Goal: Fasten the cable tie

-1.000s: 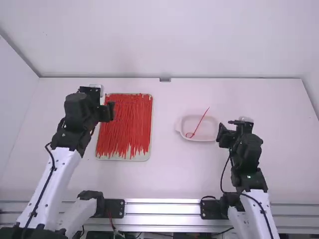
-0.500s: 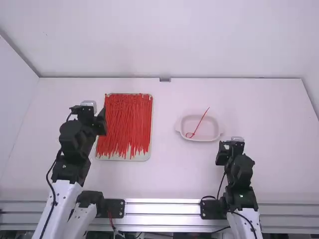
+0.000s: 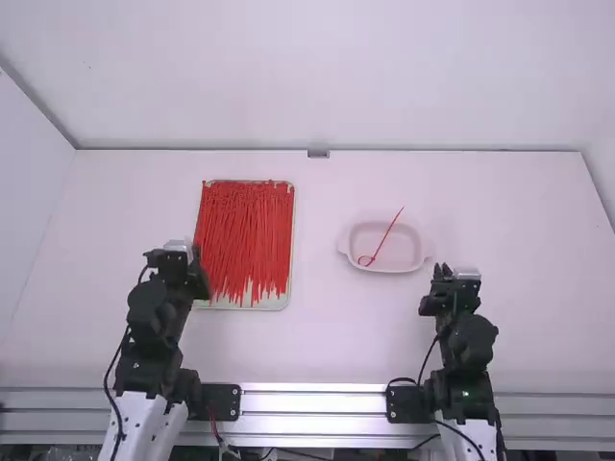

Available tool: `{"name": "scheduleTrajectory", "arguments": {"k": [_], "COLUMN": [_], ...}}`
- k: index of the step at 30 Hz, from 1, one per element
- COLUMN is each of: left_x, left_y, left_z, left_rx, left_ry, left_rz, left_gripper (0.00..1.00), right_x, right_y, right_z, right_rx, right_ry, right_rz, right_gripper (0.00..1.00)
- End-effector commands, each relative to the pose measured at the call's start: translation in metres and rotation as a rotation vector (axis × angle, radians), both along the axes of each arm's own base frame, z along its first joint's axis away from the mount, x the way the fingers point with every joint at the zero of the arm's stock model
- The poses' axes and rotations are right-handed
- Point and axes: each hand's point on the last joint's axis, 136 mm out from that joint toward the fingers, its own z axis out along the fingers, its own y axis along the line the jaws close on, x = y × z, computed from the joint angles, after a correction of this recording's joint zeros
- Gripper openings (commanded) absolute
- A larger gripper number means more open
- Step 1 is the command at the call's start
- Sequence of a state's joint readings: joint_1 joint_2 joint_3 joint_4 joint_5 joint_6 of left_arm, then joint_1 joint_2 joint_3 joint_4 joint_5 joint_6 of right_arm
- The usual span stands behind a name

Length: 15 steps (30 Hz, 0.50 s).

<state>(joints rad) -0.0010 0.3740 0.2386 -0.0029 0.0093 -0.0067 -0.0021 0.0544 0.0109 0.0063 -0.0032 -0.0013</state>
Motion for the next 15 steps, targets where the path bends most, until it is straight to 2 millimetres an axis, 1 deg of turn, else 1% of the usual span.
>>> {"name": "scheduleTrajectory", "arguments": {"k": [1, 3, 5, 10, 14, 15], "left_x": [-0.004, -0.006, -0.009, -0.014, -0.016, -0.016], "left_y": [0.002, 0.002, 0.002, 0.002, 0.002, 0.002], "left_z": [-0.01, -0.017, -0.027, -0.047, -0.059, -0.059], "left_rx": [0.009, 0.009, 0.009, 0.009, 0.009, 0.009], "left_ry": [-0.006, -0.006, -0.006, -0.006, -0.006, -0.009], "left_rz": [0.008, 0.008, 0.008, 0.008, 0.008, 0.008], "left_gripper": [0.06, 0.03, 0.0, 0.0, 0.0, 0.0], "right_x": [-0.001, -0.002, -0.002, -0.002, -0.002, -0.002], "right_y": [0.0, 0.0, 0.0, 0.0, 0.0, 0.0], "right_z": [0.001, 0.005, 0.005, 0.005, 0.005, 0.005], "right_rx": [0.001, 0.001, 0.001, 0.001, 0.001, 0.001], "right_ry": [-0.019, -0.037, -0.037, -0.037, -0.037, -0.037], "right_rz": [-0.001, -0.001, -0.001, -0.001, -0.001, -0.001], "right_gripper": [0.09, 0.08, 0.05, 0.0, 0.0, 0.0]}}
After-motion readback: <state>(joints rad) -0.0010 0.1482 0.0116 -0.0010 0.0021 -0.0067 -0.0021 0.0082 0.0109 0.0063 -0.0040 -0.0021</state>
